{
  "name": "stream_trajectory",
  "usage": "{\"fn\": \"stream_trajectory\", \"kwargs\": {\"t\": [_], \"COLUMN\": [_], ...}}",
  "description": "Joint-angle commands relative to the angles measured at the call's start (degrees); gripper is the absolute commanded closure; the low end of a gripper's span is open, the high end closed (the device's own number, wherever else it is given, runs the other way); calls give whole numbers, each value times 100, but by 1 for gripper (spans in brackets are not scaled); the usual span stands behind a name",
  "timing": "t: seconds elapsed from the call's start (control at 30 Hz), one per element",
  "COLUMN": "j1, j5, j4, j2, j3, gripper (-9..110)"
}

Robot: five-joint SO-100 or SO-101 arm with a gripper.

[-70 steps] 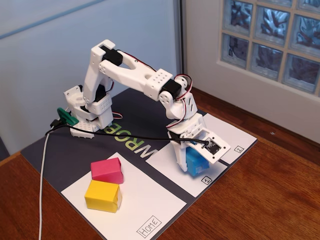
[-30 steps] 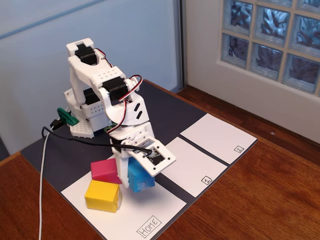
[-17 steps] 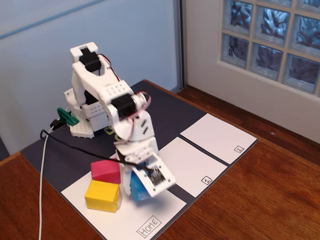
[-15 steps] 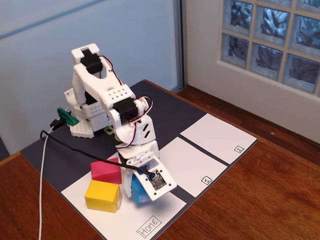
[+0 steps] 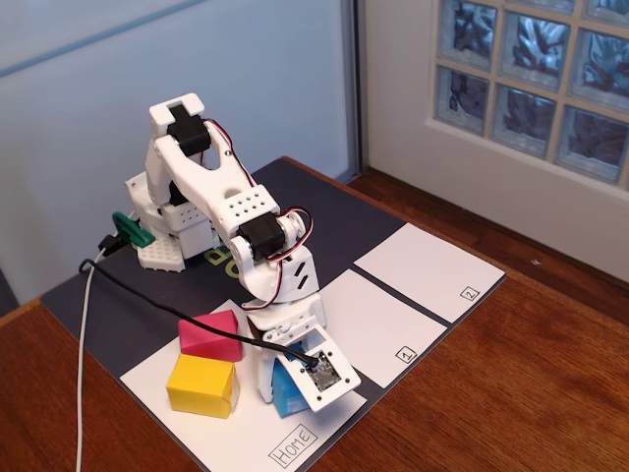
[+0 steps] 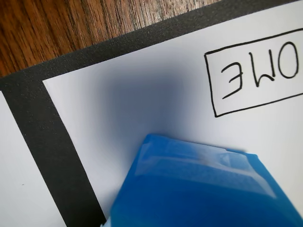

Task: Move box blue to home

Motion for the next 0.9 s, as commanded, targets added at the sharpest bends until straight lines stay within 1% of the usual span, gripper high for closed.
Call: {"fn": "stream_trajectory", "kwargs": {"t": [0.0, 0.87], "j1": [0, 448], "j5": [26, 97], "j4": [-149, -149], "j2": [35, 9], "j3": [-62, 123], "gripper": [102, 102]}}
